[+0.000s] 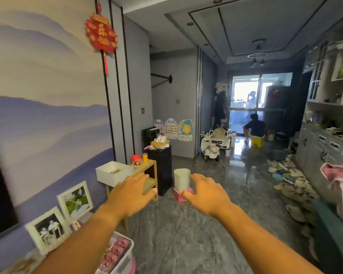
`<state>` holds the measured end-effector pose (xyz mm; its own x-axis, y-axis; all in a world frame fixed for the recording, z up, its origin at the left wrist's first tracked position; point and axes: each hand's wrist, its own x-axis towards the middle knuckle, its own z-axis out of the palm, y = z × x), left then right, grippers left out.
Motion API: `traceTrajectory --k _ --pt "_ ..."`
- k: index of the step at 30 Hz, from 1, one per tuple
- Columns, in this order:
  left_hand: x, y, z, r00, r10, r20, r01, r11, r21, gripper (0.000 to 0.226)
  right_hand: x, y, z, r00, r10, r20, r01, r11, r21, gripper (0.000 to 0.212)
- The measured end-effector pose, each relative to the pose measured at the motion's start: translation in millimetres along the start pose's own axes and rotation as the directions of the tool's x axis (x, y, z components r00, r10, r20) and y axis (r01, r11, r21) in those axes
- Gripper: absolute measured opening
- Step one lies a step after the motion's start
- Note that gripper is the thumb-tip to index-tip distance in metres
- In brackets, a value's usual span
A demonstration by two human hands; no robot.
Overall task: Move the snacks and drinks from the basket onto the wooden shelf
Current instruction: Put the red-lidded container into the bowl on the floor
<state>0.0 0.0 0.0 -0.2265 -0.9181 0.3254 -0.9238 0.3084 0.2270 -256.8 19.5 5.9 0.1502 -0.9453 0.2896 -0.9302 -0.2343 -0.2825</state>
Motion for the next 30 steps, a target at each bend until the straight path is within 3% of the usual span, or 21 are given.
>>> traceTrajectory --k 8,13,18,23,28,30 --pt "148.7 -81.3 51.6 0.992 -0.111 0.052 0.112 0.994 -0.015 0.072 158.9 24.3 43.1 0.999 0.001 0.041 -0.002 1.000 0.031 0.059" --pt "265.6 -122.3 81.8 0.986 -0.156 0.050 0.158 0.987 -0.032 0.063 276.6 47.8 68.4 1.000 -0.015 0.012 0.014 0.998 0.065 0.054" --pt "367.1 -168.1 131.4 0.973 -0.202 0.111 0.205 0.978 -0.025 0.059 398.5 83.5 110.9 0.999 -0.019 0.046 0.017 0.999 0.048 0.077" --pt "476.2 -190.4 167.0 0.939 -0.328 0.109 0.336 0.940 -0.068 0.065 529.6 128.3 156.6 0.995 -0.062 0.081 0.056 0.995 0.078 0.080" --pt "577.6 -215.6 190.9 0.894 -0.440 0.082 0.448 0.869 -0.210 0.057 662.7 165.5 190.5 0.980 -0.132 0.152 0.103 0.978 0.184 0.084" --pt "612.2 -233.1 200.7 0.884 -0.459 0.088 0.467 0.873 -0.143 0.065 714.7 172.1 204.7 0.973 -0.157 0.167 0.123 0.973 0.196 0.084"
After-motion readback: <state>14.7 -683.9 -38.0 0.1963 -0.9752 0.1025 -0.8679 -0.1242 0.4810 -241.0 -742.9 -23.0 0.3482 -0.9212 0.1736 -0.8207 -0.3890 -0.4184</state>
